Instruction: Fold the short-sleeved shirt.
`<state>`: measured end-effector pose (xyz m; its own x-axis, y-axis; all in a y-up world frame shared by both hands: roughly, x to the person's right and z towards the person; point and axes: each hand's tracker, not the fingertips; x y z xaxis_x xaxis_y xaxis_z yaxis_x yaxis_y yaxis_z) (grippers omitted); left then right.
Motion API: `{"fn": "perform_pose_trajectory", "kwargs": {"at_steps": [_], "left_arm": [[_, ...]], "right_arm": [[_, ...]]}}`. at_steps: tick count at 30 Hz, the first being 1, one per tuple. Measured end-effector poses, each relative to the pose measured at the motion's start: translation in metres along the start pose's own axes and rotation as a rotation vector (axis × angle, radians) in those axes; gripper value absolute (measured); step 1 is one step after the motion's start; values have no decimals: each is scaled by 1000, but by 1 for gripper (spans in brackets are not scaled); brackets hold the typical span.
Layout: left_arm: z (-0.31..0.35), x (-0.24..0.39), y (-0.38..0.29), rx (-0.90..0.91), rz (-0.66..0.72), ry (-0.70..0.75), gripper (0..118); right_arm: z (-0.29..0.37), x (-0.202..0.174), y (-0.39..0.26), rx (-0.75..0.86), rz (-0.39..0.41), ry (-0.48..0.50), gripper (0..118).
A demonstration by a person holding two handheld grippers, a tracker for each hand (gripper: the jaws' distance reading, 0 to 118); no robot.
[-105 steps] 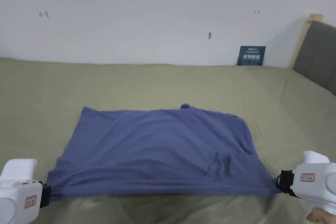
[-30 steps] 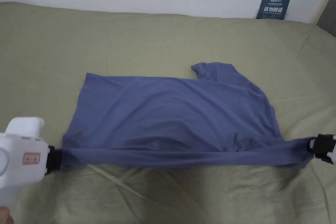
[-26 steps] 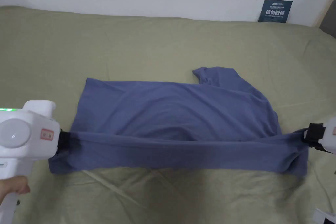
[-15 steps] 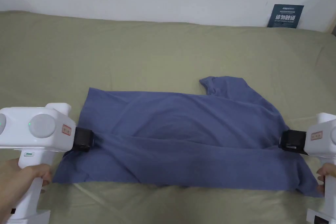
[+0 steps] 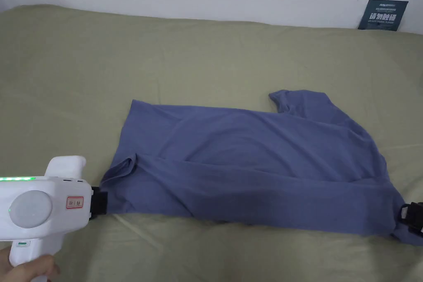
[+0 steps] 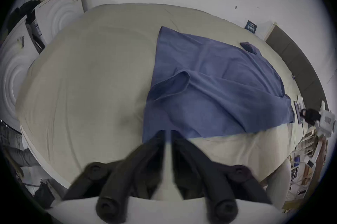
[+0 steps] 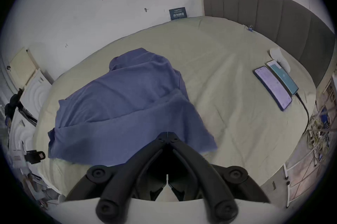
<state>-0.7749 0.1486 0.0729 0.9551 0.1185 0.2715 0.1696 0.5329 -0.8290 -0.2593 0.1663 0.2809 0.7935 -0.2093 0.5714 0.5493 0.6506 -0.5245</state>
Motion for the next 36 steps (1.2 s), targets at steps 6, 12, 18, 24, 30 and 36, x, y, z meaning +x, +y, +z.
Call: {"fn": "perform_pose_trajectory", "kwargs": {"at_steps": [6, 12, 18, 24, 30, 36], "left_arm": [[-45, -9, 5, -36, 111, -16, 86], [-55, 15, -2, -41, 51, 93, 20], [-48, 19, 7, -71, 6, 68, 13], [-36, 18, 7, -57, 17, 41, 13], [-19, 24, 14, -31, -39, 43, 11], [11, 17, 19, -10, -39, -2, 11]], "right_arm": [[2, 10, -11, -13, -50, -8, 0], [-3, 14, -24, -26, -68, -12, 6], [-34, 24, -3, 32, -64, -13, 100], [-104, 36, -3, -143, -122, -75, 45], [-78, -5, 5, -133, 59, -70, 6], [-40, 8, 18, -85, 7, -45, 6]]}}
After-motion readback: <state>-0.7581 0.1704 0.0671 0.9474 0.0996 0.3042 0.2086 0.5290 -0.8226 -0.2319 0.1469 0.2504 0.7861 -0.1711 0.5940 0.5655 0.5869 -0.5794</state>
